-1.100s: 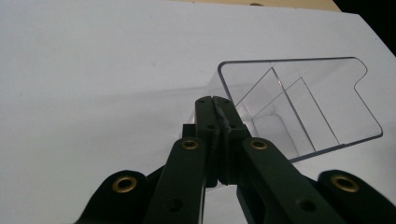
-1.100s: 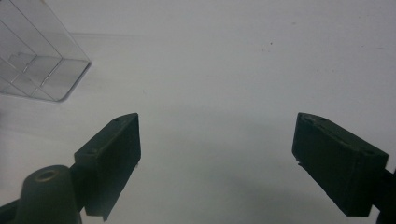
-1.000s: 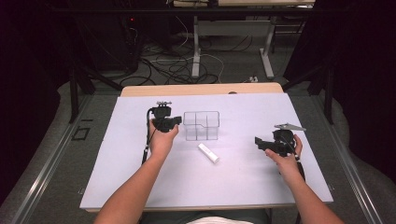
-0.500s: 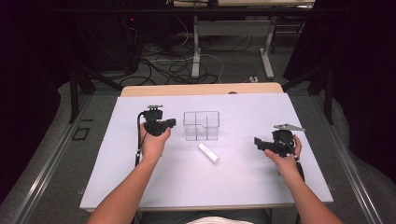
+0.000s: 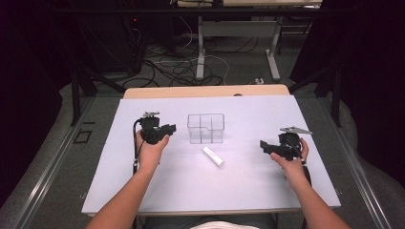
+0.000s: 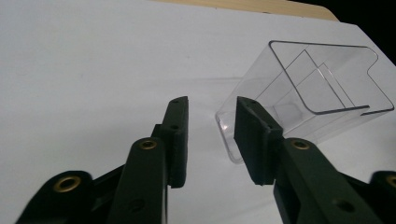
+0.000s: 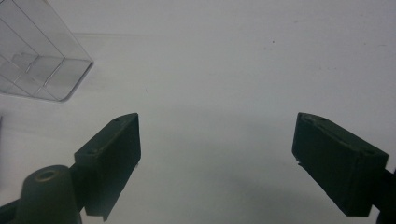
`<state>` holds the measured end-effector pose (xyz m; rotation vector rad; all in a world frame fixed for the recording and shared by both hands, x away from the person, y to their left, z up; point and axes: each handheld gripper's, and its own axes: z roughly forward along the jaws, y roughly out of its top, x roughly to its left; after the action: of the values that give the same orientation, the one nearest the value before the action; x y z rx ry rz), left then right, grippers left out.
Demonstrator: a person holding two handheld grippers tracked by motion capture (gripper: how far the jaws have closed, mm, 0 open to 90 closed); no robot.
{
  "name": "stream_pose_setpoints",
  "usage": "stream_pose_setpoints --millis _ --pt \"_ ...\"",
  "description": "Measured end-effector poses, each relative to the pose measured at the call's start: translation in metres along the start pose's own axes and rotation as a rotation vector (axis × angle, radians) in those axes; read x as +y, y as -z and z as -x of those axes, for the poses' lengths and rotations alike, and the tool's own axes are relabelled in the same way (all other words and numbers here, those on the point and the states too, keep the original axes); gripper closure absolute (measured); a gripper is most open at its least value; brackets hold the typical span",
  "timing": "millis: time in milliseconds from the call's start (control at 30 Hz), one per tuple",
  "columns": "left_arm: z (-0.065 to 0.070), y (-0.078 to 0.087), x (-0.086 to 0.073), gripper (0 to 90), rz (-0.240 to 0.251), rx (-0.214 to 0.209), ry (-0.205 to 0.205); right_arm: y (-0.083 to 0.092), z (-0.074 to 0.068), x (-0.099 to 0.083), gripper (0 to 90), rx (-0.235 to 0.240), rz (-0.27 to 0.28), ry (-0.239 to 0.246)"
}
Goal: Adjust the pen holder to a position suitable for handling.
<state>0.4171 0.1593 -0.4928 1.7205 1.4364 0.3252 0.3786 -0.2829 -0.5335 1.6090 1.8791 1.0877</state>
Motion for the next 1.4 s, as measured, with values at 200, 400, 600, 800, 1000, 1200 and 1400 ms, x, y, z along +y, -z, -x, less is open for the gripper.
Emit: stream_pose_setpoints --millis 200,400,600,800,1000,1200,1400 --pt "-0.005 0.008 -0.007 55.3 0.01 -0.028 0.018 0.0 -0.001 0.0 14.8 0.001 0.001 0.005" --pt "-0.008 0.015 -0.013 44.8 0.042 -0.046 -0.027 -0.001 -0.002 0.001 14.8 0.001 0.002 0.01" --pt "-0.015 0.03 -0.022 36.5 0.073 -0.06 -0.086 0.001 -0.005 0.003 15.2 0.002 0.013 0.026" --pt "-0.026 0.044 -0.03 30.8 0.111 -0.068 -0.104 0.003 -0.01 0.004 15.1 0.02 0.023 0.059" --pt "-0.032 0.049 -0.039 22.8 0.07 -0.064 -0.168 0.002 -0.018 0.004 14.9 0.035 0.009 0.086" --pt "-0.037 0.043 -0.042 8.3 0.065 -0.054 -0.131 0.0 -0.027 0.004 14.6 0.065 -0.016 0.085" --pt "-0.033 0.035 -0.047 0.2 0.041 -0.049 -0.142 -0.001 -0.039 0.004 14.9 0.082 -0.016 0.142"
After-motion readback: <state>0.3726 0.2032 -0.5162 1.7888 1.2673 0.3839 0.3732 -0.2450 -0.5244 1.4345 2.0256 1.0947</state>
